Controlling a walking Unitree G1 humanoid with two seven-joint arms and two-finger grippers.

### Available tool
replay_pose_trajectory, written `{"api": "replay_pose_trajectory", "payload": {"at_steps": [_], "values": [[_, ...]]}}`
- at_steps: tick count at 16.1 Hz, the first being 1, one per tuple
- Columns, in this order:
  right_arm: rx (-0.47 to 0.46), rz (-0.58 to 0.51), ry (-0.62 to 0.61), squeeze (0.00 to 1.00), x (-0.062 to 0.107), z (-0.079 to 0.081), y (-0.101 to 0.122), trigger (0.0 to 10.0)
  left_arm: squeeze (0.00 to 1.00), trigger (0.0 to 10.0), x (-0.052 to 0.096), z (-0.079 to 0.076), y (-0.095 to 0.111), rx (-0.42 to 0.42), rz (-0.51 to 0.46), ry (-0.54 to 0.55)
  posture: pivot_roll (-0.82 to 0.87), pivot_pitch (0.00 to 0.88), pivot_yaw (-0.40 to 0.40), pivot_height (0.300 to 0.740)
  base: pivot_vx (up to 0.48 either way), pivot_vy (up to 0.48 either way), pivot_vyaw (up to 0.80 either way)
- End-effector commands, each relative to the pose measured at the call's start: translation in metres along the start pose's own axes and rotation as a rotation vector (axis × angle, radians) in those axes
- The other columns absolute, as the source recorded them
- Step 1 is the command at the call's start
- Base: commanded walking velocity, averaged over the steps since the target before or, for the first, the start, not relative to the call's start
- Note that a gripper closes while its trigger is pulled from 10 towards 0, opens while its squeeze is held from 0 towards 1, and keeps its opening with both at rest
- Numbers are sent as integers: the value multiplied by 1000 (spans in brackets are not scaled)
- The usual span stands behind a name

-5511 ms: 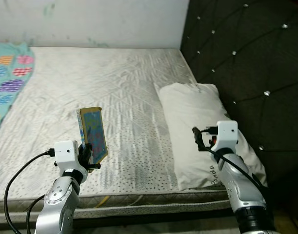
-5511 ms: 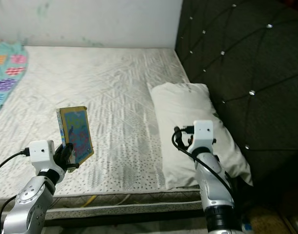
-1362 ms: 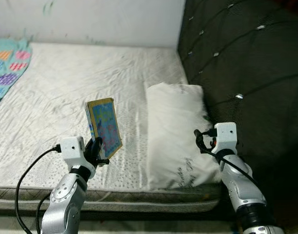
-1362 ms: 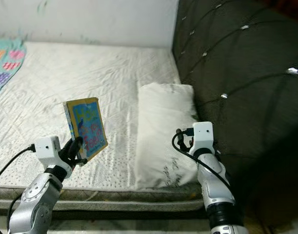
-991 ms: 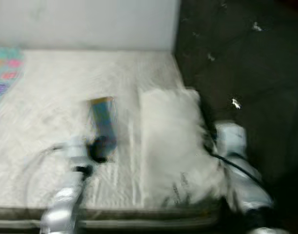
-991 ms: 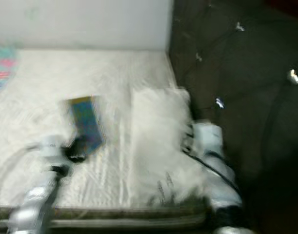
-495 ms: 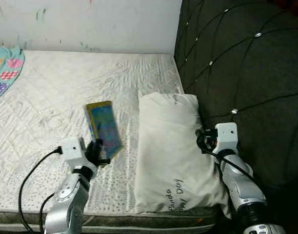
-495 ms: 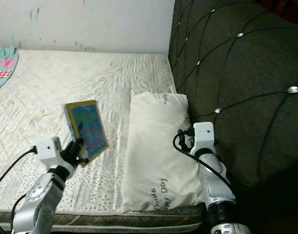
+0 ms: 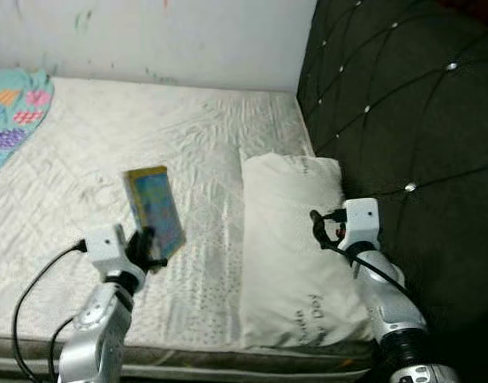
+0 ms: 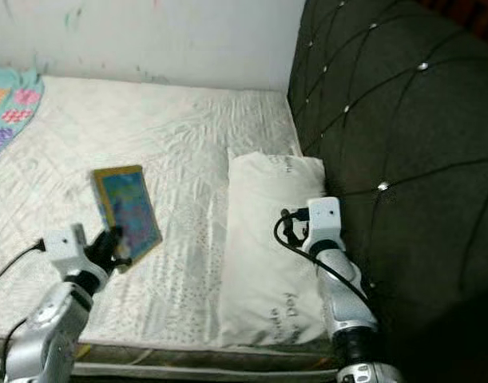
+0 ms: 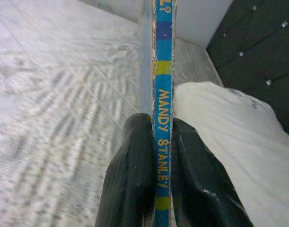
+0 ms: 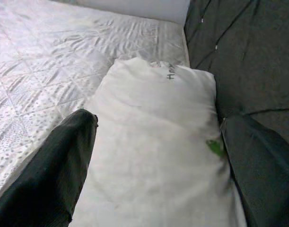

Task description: Clean up the room

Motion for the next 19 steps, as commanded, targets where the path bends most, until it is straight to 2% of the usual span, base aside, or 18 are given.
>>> {"api": "replay_pose_trajectory", "payload": {"at_steps": [1, 12, 17, 19], "values": [[5, 4, -32, 0, 2, -12, -1, 10000, 0, 10000, -3, -12, 7, 4, -28, -32, -47, 24, -27, 740, 0, 480, 0], [-29, -5, -14, 0, 1, -7, 0, 10000, 0, 10000, -3, -11, 9, 5, -39, -26, -44, 30, -28, 740, 0, 0, 0], [-48, 1, 42, 0, 5, 8, -3, 10000, 0, 10000, 1, -5, 9, -6, -29, -17, -44, 80, -29, 740, 0, 0, 0], [-56, 2, 54, 0, 9, 11, -6, 10000, 0, 10000, 3, -4, 10, -8, -27, -13, -43, 98, -27, 720, 0, 0, 0]]}}
Point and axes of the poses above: a point about 5 cm out from each wrist's last joint towards the gripper, its own x axis pointing back from the gripper into the wrist, its own y axis along the axis of the wrist's last joint, z = x × y, the point moved 6 cm from there along -x, pointing out of the wrist towards the gripper, and after that the axes turned 9 degrees about -x, right-handed, at the moved point
